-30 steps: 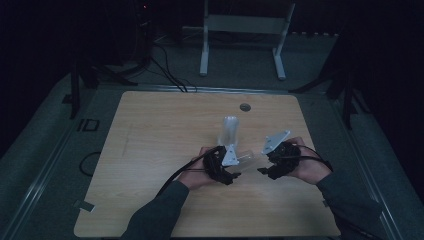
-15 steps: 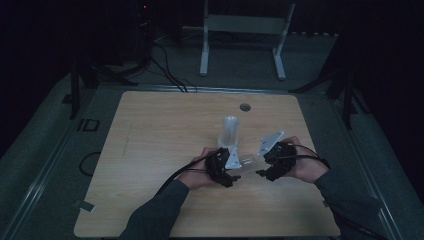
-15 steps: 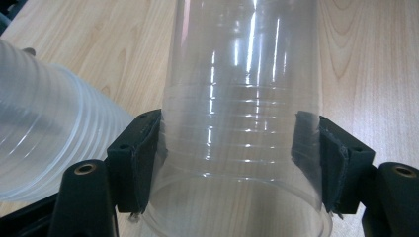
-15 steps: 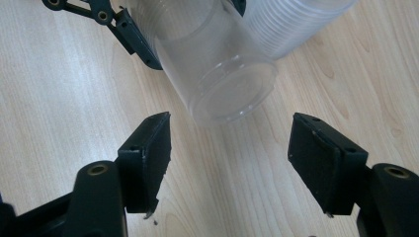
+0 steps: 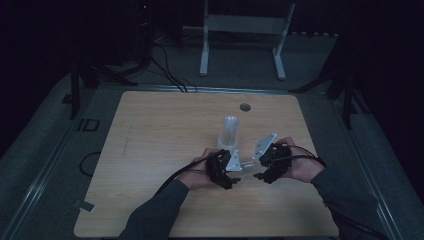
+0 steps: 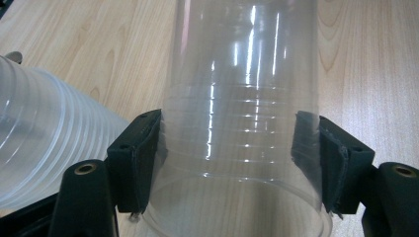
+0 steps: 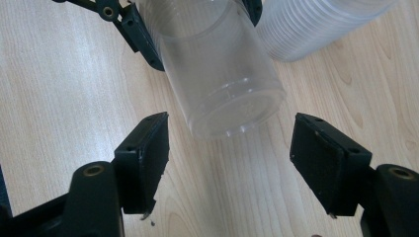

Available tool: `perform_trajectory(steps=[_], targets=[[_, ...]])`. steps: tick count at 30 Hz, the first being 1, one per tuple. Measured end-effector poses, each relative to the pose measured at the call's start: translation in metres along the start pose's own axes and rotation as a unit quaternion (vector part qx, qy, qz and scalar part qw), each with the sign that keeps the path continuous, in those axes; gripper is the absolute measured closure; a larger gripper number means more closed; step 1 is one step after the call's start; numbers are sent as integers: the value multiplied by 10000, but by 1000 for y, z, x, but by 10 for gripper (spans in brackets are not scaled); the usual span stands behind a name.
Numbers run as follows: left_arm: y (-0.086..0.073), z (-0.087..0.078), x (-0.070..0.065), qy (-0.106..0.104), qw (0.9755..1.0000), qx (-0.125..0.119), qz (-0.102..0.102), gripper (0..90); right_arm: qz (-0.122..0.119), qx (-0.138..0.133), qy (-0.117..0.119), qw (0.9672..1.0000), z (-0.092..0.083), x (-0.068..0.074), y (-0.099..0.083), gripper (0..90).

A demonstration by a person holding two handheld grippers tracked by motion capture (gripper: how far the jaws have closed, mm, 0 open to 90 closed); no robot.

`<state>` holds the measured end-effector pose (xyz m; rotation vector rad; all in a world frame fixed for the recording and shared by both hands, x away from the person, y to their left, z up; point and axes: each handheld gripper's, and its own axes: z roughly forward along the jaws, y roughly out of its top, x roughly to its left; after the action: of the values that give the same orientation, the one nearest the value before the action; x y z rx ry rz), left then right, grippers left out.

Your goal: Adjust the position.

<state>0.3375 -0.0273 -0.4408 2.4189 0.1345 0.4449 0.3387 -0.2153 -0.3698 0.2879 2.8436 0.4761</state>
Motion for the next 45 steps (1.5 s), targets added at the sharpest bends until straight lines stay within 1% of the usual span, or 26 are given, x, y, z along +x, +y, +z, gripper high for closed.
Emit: perform_trajectory(steps=[4,8,10,12,14,17,24,31,36,39,41,45], targets=[[0,0,-1,-64,10000,-3,41,292,-68,64,31,10000,4,0,2,306],[0,0,-1,-161,9999,-48,13,292,-142,149,72,9998,8,2,4,306],[0,0,-1,-163,9998,-71,1,292,-157,170,90,9997,9,3,4,306],[0,-1,0,-159,9998,-79,30,292,-184,195,96,9996,10,2,5,306],[0,-1,0,-168,9998,-94,28,292,-167,202,107,9996,10,2,5,307],[0,-2,-1,-211,9997,-117,54,291,-209,235,137,9994,13,2,7,307],[1,-2,-2,-278,9994,-203,46,291,-298,256,222,9990,17,4,9,318],[3,-1,-3,-341,9992,-207,66,291,-294,273,295,9988,22,6,10,328],[5,-2,-4,-412,9989,-220,81,292,-347,324,344,9983,23,7,10,353],[5,-2,-5,-391,9990,-198,132,292,-379,305,368,9981,24,7,9,361],[5,-1,-6,-414,9989,-201,124,292,-396,293,384,9980,24,6,9,369],[6,0,-6,-454,9988,-171,87,291,-299,311,408,9982,25,7,7,386]])
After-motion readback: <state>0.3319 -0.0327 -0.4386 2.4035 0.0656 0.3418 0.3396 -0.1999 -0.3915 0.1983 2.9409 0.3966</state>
